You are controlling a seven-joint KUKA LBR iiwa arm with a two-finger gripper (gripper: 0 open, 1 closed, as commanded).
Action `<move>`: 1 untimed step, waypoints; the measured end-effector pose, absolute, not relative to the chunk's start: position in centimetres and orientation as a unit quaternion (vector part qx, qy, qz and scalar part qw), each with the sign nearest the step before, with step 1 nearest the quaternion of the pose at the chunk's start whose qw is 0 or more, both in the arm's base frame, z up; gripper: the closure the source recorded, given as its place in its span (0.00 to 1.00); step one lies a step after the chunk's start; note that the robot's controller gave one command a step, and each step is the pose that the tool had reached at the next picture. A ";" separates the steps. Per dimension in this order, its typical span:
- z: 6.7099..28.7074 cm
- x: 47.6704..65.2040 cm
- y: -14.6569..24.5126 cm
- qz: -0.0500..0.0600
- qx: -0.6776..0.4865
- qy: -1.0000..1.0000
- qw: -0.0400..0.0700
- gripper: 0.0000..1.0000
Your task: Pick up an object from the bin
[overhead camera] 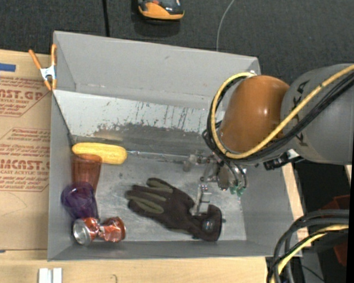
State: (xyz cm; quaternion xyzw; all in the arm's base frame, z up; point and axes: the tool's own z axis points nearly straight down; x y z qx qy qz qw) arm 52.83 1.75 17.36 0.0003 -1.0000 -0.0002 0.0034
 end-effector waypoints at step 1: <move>17.8 53.0 1.7 0.000 0.000 -1.000 -0.001 0.00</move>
Offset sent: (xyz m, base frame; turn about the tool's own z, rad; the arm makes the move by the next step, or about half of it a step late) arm -0.0457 0.0133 -0.1036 0.0528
